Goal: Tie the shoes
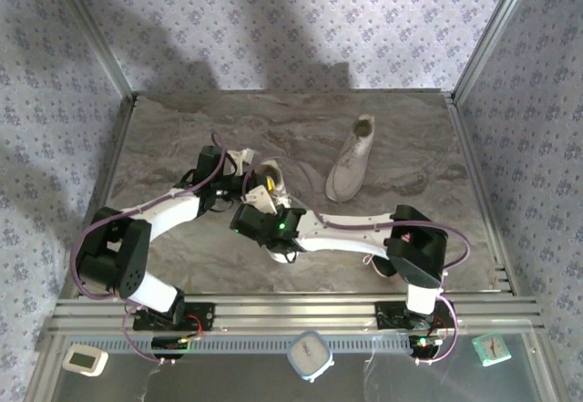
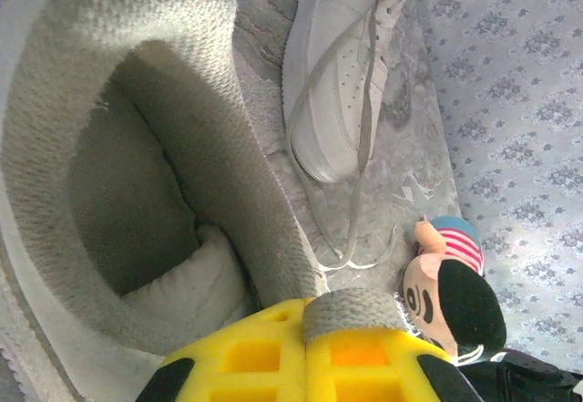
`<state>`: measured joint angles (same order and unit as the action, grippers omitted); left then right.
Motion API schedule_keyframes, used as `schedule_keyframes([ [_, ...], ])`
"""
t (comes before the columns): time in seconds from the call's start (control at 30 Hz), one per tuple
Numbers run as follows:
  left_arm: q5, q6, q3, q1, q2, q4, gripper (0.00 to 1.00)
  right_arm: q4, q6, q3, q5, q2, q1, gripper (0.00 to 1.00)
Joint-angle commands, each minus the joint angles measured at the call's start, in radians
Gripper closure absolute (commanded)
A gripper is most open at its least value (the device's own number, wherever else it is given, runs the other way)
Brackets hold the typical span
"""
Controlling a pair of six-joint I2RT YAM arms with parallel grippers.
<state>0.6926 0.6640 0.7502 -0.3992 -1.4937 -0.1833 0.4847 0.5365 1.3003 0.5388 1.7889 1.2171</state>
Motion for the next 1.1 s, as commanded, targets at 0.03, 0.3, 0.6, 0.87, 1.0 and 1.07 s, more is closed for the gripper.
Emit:
schedule_keyframes([
  [0.03, 0.037, -0.014, 0.011, 0.008, 0.029, -0.015, 1.00, -0.066, -0.034, -0.082, -0.158, -0.108, -0.061, 0.97],
  [0.3, 0.044, 0.007, 0.010, 0.008, 0.022, -0.028, 1.00, -0.123, -0.015, -0.163, -0.232, -0.203, -0.108, 0.98],
  [0.6, 0.137, 0.088, 0.059, 0.027, -0.039, -0.011, 1.00, 0.112, 0.085, 0.057, 0.133, -0.032, 0.022, 0.82],
  [0.87, 0.146, 0.073, 0.068, 0.031, -0.044, 0.021, 1.00, 0.321, 0.143, 0.252, 0.276, 0.154, 0.062, 0.74],
  [1.0, 0.152, 0.070, 0.067, 0.033, -0.046, 0.019, 1.00, 0.353, 0.159, 0.287, 0.279, 0.197, 0.058, 0.69],
  [1.07, 0.154, 0.069, 0.067, 0.033, -0.048, 0.018, 1.00, 0.371, 0.164, 0.305, 0.281, 0.215, 0.054, 0.68],
])
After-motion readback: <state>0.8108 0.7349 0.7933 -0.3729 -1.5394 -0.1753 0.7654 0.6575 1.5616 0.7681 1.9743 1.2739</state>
